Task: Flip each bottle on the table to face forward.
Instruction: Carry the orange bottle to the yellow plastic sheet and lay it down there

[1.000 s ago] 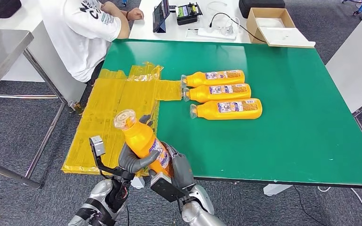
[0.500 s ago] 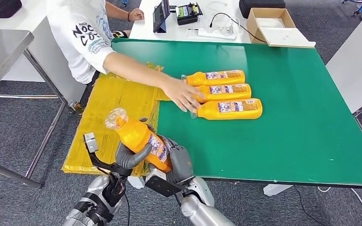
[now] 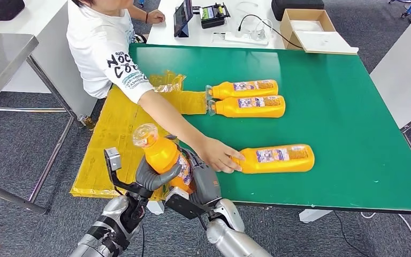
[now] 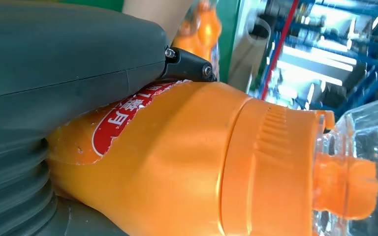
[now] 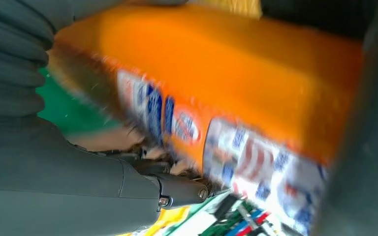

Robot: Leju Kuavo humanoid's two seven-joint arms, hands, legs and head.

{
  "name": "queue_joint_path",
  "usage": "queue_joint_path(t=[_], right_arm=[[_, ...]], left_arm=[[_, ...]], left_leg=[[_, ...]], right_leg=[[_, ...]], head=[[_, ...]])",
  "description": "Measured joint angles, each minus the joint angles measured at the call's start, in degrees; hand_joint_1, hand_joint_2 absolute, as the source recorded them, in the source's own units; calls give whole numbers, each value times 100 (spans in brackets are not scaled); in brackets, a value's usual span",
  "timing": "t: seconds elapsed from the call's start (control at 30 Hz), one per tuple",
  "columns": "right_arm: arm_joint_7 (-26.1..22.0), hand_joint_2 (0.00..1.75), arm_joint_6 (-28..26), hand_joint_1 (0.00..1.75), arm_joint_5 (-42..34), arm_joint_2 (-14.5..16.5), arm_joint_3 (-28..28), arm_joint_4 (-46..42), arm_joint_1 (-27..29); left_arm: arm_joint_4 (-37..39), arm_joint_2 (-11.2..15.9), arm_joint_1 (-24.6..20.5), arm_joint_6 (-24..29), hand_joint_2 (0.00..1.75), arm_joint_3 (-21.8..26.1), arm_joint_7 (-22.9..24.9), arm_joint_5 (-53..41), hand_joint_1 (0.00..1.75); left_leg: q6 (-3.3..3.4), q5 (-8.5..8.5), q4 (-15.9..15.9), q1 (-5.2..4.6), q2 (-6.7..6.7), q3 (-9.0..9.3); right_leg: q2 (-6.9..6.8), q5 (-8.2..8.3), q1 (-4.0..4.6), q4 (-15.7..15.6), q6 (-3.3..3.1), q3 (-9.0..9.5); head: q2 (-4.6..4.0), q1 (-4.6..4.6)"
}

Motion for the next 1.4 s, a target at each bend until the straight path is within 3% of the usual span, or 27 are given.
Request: queue_joint_path(t=[0.17, 0.67, 1.07, 1.17, 1.3, 1.4], right_arm=[[-125, 0, 370, 0, -562, -37, -278, -289, 66], [-305, 0, 908, 0, -1323, -221, -678, -1919, 637], [-322, 0, 916, 0, -1366, -287, -692, -2502, 839], [-461, 0, 834, 0, -1485, -290, -703, -2607, 888], [-672, 175, 468, 0, -1956, -290, -748, -3254, 1093], [-695, 175, 314, 0, -2194, -294, -753, -3912, 1226]], left_arm=[[-319, -79, 3, 963, 175, 229, -18, -296, 175], [-1062, -281, -125, 2720, 175, 1200, -516, -397, 175], [-1277, -284, -177, 2870, 175, 1330, -577, -503, 175], [-1292, -281, -182, 3298, 175, 1331, -760, -930, 175], [-1284, -203, -260, 4703, 175, 1331, -962, -2763, 175], [-976, -63, -464, 5238, 175, 1333, -759, -4148, 175]], left_leg=[[0, 0, 0, 0, 0, 0], [0, 0, 0, 0, 0, 0], [0, 0, 0, 0, 0, 0], [0, 0, 0, 0, 0, 0], [0, 0, 0, 1, 0, -1], [0, 0, 0, 0, 0, -1]], right_leg=[[1, 1, 0, 0, 0, 0], [1, 0, 1, 0, 0, 0], [1, 0, 0, 0, 0, 0], [1, 0, 1, 1, 0, 0], [0, 0, 1, 1, 0, 0], [0, 0, 0, 1, 0, 0]], head=[[0, 0], [0, 0], [0, 1], [0, 1], [0, 0], [0, 0]])
